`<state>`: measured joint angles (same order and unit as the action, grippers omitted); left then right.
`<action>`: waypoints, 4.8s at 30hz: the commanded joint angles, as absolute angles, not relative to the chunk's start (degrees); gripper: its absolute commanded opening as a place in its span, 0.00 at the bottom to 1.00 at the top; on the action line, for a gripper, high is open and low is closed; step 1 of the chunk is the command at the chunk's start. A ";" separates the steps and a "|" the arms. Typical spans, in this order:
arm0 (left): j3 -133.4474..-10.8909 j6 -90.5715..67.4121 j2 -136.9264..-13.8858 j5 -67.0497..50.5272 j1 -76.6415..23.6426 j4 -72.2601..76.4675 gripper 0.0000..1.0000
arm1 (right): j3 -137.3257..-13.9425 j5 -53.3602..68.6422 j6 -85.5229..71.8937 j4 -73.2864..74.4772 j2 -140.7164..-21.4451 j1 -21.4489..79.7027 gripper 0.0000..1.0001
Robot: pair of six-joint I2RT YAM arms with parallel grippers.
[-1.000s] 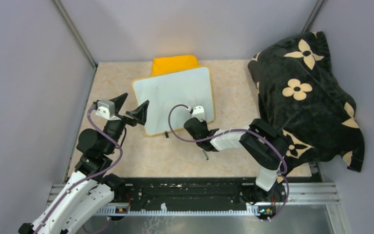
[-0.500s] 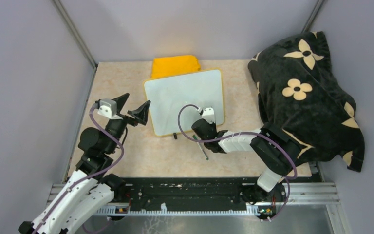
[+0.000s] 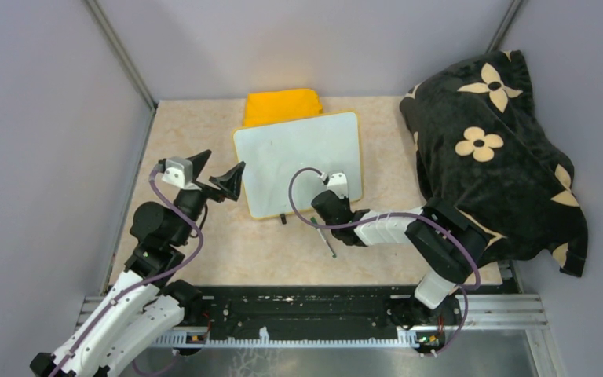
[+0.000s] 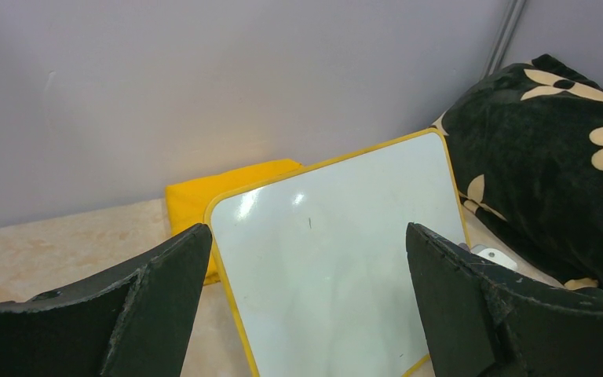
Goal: Write a sentence on the whiteboard
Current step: Move the whiteboard to the center of the board, then open the whiteboard marker at the center of the board.
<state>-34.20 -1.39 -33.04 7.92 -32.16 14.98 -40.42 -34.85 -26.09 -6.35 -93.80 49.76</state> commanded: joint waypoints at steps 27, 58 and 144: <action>-34.10 -0.53 -34.19 7.04 -32.80 15.54 0.99 | -39.30 -34.04 -30.67 -4.22 -91.49 49.04 0.10; -34.21 -0.53 -33.53 6.99 -33.32 15.30 0.99 | -44.55 -29.61 -31.72 -4.24 -94.79 47.64 0.05; -34.52 -0.53 -34.37 4.93 -34.25 14.94 0.99 | -42.09 -14.53 -23.19 15.95 -88.58 56.71 0.24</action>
<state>-34.20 -1.39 -35.03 5.80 -33.78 14.13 -42.87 -15.22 -22.98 13.41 -87.44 56.95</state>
